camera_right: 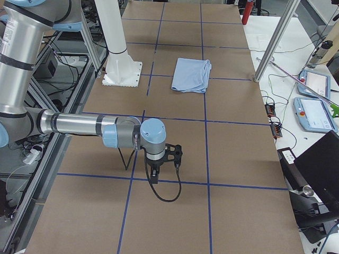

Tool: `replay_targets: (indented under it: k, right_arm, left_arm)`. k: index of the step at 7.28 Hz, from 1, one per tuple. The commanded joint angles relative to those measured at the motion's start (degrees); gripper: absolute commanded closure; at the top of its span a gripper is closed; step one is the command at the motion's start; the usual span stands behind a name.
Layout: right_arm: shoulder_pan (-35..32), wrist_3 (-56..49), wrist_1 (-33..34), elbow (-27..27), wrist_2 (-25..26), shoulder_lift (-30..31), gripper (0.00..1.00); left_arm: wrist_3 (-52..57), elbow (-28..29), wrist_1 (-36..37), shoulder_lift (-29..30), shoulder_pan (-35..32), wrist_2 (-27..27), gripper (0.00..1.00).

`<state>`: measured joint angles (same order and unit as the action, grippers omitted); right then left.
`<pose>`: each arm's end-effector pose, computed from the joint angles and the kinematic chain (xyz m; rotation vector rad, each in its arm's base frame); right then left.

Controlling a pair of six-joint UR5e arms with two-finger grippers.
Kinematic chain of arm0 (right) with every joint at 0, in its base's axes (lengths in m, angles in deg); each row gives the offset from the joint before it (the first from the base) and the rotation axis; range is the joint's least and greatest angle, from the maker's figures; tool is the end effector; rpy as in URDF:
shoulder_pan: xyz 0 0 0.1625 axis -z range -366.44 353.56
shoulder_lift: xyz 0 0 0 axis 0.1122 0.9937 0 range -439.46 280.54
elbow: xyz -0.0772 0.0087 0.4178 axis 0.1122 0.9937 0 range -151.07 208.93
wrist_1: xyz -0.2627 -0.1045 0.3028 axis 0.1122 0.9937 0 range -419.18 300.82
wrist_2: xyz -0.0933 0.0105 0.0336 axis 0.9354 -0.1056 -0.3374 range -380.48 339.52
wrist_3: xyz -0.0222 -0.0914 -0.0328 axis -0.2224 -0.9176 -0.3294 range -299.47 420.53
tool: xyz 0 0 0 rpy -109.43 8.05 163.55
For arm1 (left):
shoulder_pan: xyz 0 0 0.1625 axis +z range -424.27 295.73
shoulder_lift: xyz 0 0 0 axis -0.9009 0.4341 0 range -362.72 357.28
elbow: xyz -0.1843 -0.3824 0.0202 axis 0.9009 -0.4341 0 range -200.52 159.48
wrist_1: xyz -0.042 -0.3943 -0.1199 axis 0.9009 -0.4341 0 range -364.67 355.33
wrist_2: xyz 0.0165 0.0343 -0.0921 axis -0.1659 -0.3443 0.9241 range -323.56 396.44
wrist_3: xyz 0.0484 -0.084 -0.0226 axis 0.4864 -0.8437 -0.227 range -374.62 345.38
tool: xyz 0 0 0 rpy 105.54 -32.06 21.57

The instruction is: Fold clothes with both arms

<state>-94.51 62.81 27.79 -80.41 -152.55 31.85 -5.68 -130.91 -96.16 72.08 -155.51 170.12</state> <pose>0.0552 -0.3407 0.6440 -0.0094 -0.7344 -0.0010 -0.0729 -0.3851 0.5970 0.1783 0.7495 0.1722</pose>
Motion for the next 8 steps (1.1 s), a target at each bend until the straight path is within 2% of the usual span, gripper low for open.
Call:
replay_targets:
  k: [1,3,5,8]
  right_arm:
    - [0.0,0.0,0.0,-0.1,-0.5,0.5,0.00]
    - [0.0,0.0,-0.1,0.0,-0.5,0.7,0.00]
    - [0.0,0.0,-0.2,0.0,-0.5,0.8,0.00]
    - [0.0,-0.7,-0.4,-0.2,-0.6,0.3,0.00]
  left_arm:
    - [-2.6,-0.1,0.0,0.5,1.3,0.0,0.00]
    - [-4.2,0.3,-0.5,0.5,3.7,0.1,0.00]
    - [0.7,0.5,-1.1,-0.3,3.7,-0.1,0.00]
    - [0.9,0.5,-1.2,-0.1,3.7,0.0,0.00]
